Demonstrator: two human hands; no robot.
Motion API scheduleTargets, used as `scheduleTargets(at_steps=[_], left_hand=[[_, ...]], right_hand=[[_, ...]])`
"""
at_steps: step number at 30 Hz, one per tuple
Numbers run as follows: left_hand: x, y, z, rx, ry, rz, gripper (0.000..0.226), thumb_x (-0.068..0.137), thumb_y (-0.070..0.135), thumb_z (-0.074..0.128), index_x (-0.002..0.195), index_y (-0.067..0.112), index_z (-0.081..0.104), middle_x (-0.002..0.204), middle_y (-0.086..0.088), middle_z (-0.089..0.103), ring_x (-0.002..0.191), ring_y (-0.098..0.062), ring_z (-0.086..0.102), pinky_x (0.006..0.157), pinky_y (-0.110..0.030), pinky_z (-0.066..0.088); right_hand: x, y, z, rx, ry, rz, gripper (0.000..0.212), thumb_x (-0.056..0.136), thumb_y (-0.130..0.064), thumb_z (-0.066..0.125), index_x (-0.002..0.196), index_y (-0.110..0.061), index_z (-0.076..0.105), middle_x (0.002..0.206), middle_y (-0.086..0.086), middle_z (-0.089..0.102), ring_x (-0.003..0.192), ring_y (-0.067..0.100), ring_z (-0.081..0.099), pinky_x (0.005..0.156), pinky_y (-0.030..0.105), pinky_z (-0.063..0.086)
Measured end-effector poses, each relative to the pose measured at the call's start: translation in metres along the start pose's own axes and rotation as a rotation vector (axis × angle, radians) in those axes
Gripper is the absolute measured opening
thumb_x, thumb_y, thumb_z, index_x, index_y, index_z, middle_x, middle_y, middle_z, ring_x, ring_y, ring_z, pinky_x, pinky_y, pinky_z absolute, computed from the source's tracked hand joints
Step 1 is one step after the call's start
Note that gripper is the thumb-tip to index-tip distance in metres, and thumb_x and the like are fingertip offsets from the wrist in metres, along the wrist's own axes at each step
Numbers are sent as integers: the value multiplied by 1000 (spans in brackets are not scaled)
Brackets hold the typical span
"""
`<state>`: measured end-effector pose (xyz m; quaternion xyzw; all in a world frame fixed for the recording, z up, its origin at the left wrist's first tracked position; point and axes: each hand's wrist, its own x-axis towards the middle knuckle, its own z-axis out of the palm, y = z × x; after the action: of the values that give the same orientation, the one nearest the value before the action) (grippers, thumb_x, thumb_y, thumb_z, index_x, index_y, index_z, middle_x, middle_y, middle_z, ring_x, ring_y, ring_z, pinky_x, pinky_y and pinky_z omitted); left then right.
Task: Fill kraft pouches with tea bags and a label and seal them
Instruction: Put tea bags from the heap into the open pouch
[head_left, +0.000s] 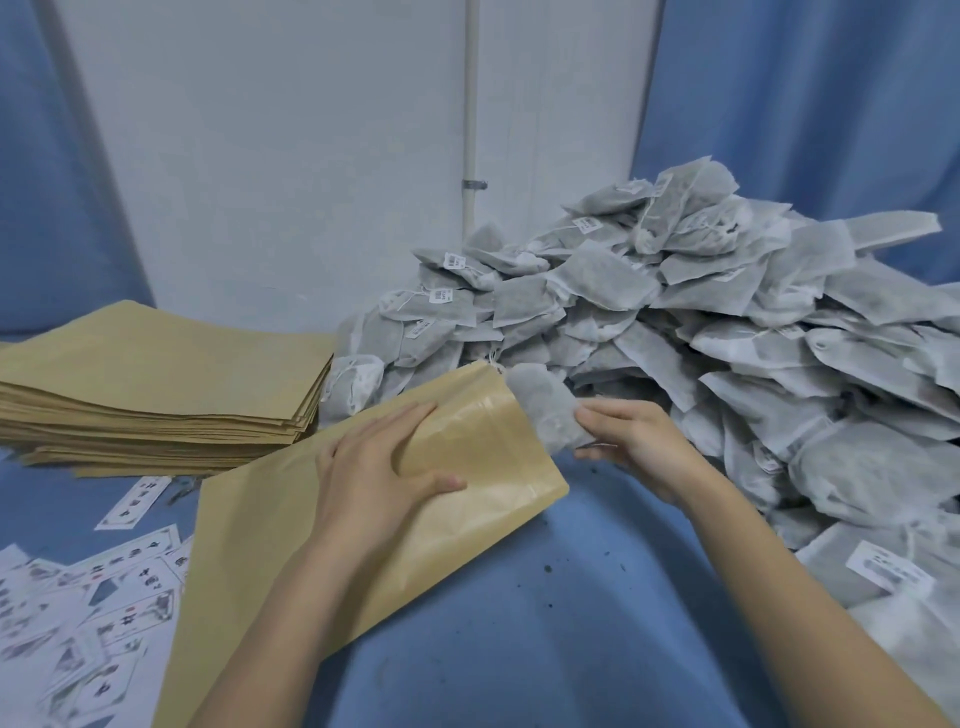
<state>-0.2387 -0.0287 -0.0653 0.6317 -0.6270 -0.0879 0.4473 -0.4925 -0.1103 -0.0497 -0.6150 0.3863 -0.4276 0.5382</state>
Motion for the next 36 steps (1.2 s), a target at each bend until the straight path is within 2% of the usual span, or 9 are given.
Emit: scheduleTargets(at_steps=[6,12,16,19,21,24,28,32,36], left_hand=[[-2,4,0,0,-1,7,76,55,48,84,126,44,56,128,20,56,126,-8,44,110,-44,27],[-1,4,-5,-28,-60,23,77,52,44,87,123,47,56,119,32,51,125,-3,44,111,-42,27],[-1,-1,-7,-145,-154,61,65,54,34,88,108,58,58,111,38,57,107,18,49,101,-14,34],[-1,-1,-1,-294,-167,25,49,68,25,83,105,52,64,103,32,66,96,7,63,82,-3,39],[-2,0,4,-243,-183,25,46,73,33,79,112,51,62,107,32,65,98,9,61,81,-1,37],[-4,-3,11,-42,-320,8,54,75,53,71,126,44,56,127,24,57,117,5,50,93,-11,36],[-6,-5,15,100,-388,44,64,77,58,66,134,35,50,141,20,45,131,3,38,105,-18,30],[-7,-2,20,101,-349,82,57,77,54,68,129,32,56,132,20,55,123,0,47,91,-14,32],[-9,1,23,94,-322,91,46,79,52,68,122,38,60,120,17,64,114,-4,54,91,-22,41]], right_hand=[[-8,-4,-6,53,-117,57,21,88,-6,57,105,0,68,103,13,71,90,19,68,70,21,54],[-18,5,-14,-4,-203,126,20,82,-7,62,100,0,70,90,15,67,71,17,61,65,20,53],[-22,4,-15,-154,-312,161,12,83,-3,64,93,-2,70,67,0,61,56,11,56,61,19,50],[-25,6,-6,-231,-476,197,16,85,-2,63,100,-1,69,66,-4,64,55,8,55,56,17,48],[-28,11,2,-235,-550,211,19,87,-1,60,104,-3,68,73,-2,69,59,9,59,58,18,50],[-29,25,12,-162,-466,224,20,88,-2,58,106,0,66,81,1,71,66,10,65,64,20,52],[-29,41,22,-26,-309,223,19,88,-2,57,106,2,64,85,7,70,71,15,67,67,21,53],[-29,46,32,191,-133,192,21,88,-1,55,108,2,63,100,13,68,85,18,67,70,22,54],[-30,51,52,273,-167,255,30,90,2,53,118,10,53,107,21,62,94,26,63,79,31,56]])
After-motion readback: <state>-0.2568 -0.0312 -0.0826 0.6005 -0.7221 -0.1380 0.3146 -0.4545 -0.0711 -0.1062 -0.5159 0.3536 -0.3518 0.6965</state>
